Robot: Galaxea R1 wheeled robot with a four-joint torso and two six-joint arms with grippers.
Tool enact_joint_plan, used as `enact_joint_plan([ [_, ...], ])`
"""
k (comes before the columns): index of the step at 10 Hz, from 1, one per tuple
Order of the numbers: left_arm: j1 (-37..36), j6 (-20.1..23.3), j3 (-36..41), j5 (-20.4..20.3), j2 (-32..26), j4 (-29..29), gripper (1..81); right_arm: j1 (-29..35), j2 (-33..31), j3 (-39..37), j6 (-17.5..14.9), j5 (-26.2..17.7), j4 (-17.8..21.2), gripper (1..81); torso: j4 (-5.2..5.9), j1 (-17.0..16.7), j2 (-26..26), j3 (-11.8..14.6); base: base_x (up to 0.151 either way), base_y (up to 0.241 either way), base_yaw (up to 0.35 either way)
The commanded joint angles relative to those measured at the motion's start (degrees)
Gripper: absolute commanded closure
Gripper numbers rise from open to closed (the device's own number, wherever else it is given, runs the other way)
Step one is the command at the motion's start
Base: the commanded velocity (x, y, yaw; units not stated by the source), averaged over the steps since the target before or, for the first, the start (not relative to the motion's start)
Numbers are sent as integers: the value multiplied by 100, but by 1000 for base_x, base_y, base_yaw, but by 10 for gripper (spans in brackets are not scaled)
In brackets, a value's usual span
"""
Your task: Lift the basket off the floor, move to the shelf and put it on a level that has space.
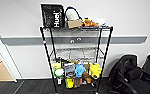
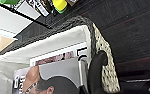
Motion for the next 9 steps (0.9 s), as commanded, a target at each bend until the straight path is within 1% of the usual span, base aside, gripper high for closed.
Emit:
enact_joint_plan([
  [1, -632, 40, 113, 161, -99, 35, 811, 657, -84, 105, 4, 13, -8, 811, 0, 0, 0, 0, 139, 0, 0],
  [9, -632, 40, 122, 153, -99, 43, 811, 657, -110, 113, 4, 13, -8, 811, 0, 0, 0, 0, 139, 0, 0],
])
